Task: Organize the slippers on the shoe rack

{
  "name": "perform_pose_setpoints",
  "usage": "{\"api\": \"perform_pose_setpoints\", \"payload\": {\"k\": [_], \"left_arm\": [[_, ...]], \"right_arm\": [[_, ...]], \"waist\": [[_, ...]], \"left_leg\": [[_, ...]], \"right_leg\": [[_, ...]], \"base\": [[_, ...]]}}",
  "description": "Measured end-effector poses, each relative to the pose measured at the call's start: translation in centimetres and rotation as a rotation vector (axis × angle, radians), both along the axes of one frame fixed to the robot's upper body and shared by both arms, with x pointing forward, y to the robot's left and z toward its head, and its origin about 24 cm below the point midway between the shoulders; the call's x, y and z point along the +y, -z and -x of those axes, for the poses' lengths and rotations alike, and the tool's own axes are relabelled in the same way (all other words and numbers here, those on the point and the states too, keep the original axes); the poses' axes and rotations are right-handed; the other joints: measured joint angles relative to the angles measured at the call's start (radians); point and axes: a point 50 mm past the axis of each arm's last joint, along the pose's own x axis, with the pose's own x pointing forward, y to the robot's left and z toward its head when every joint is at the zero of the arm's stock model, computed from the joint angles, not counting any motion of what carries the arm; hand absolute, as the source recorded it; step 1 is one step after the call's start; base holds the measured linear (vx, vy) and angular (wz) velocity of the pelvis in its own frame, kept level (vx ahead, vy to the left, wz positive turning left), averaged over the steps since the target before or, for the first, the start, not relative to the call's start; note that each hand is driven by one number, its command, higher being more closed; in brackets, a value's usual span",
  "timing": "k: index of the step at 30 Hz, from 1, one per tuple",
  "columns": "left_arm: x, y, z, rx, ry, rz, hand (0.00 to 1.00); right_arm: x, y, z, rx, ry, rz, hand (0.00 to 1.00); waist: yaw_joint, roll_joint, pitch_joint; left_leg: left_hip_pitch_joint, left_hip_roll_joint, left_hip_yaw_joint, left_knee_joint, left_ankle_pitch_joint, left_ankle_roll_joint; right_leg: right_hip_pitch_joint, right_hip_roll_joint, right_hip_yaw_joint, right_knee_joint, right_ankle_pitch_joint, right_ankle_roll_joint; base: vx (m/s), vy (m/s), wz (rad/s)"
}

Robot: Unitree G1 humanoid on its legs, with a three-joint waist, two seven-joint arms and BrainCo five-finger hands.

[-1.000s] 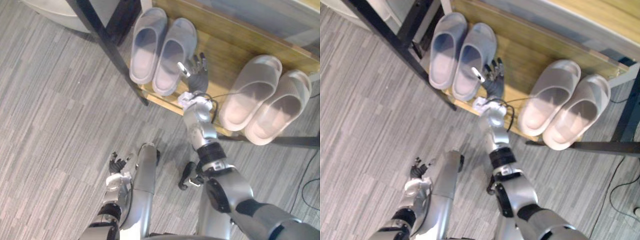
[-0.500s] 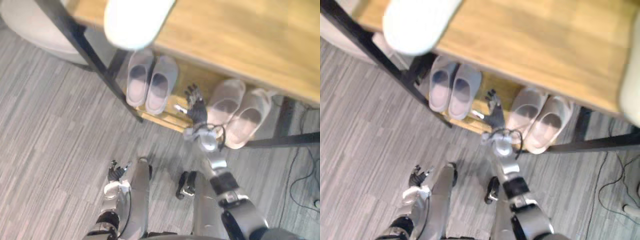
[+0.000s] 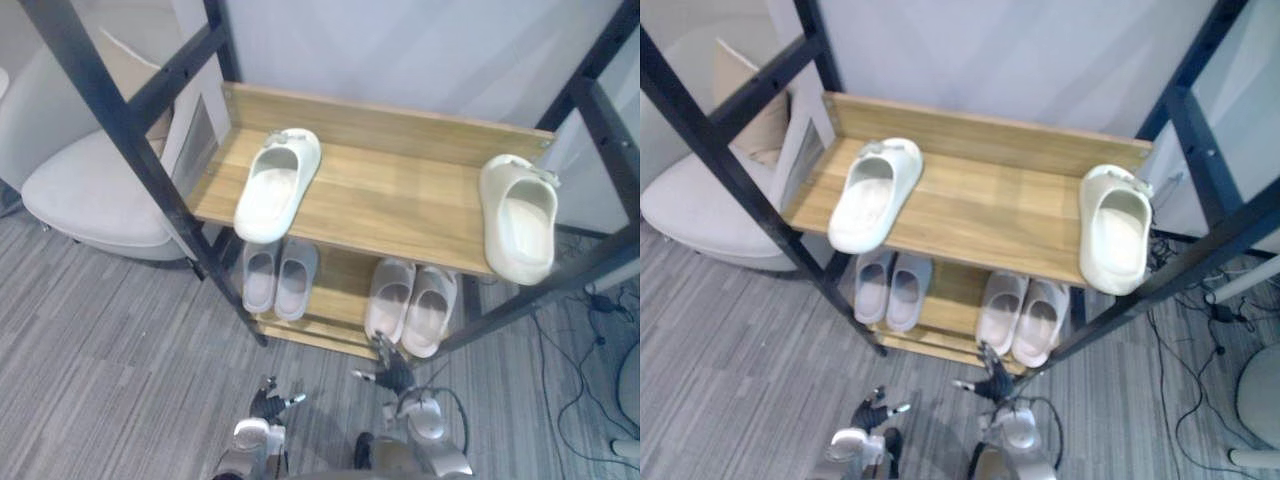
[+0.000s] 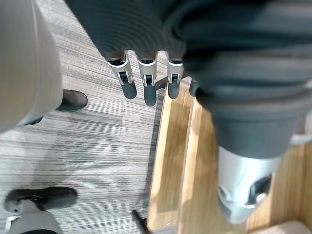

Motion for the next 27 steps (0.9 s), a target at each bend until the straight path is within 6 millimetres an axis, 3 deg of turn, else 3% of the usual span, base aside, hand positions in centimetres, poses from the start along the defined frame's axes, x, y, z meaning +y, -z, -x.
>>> {"api": "perform_pose_setpoints", "payload": {"k": [4,8,14,18,20,25,27], "left_arm": [[0.3,0.3,0.6,0.024,0.025,-0.021,0.0],[0.5,0.5,1.1,0.043,0.061,-0.041,0.0],[0.0,0.6,1.3,0.048,0.114,-0.048,0.0],[-2.1,-0.6,-0.1,-0.049,0.274,-0.033,0.0],[-4.3,-2.3,-1.7,-0.166,0.354,0.015,0.0],[-10.9,-10.6,-5.3,-0.587,0.561,0.227,0.0],[-12.4,-13.7,-6.0,-0.723,0.613,0.303,0.0]], "right_arm": [[-2.6,2.8,3.4,0.187,0.131,0.021,0.0],[-4.0,3.8,5.1,0.259,0.238,0.006,0.0],[-4.5,4.1,5.7,0.276,0.316,-0.025,0.0],[-4.8,4.2,6.0,0.279,0.361,-0.048,0.0],[-4.9,4.1,6.0,0.277,0.376,-0.053,0.0],[-5.5,4.0,6.1,0.261,0.422,-0.065,0.0],[-5.6,4.0,6.2,0.258,0.428,-0.066,0.0]], "waist": [[-0.006,0.019,-0.012],[-0.018,0.025,-0.026],[-0.022,0.029,-0.028],[-0.026,0.036,-0.031],[-0.028,0.039,-0.033],[-0.052,0.06,-0.048],[-0.054,0.064,-0.051]], "left_leg": [[0.058,0.007,0.023,-0.062,0.03,0.003],[0.093,0.01,0.043,-0.098,0.046,0.007],[0.133,0.01,0.045,-0.127,0.056,0.008],[0.134,0.008,0.044,-0.145,0.052,0.006],[0.133,0.006,0.041,-0.148,0.052,0.006],[0.133,-0.005,0.009,-0.159,0.066,0.013],[0.14,-0.009,0.002,-0.159,0.066,0.014]], "right_leg": [[0.036,0.017,0.026,-0.054,0.038,0.0],[0.062,0.028,0.046,-0.094,0.065,0.003],[0.099,0.035,0.058,-0.141,0.094,0.007],[0.101,0.037,0.06,-0.156,0.095,0.012],[0.099,0.037,0.059,-0.156,0.094,0.012],[0.102,0.031,0.039,-0.151,0.085,0.014],[0.118,0.031,0.03,-0.148,0.079,0.012]], "base": [[-0.04,0.013,-0.22],[-0.04,0.017,-0.15],[-0.04,0.018,-0.06],[-0.02,0.008,0.0],[0.0,0.0,0.0],[0.08,0.002,0.14],[0.14,-0.008,0.13]]}}
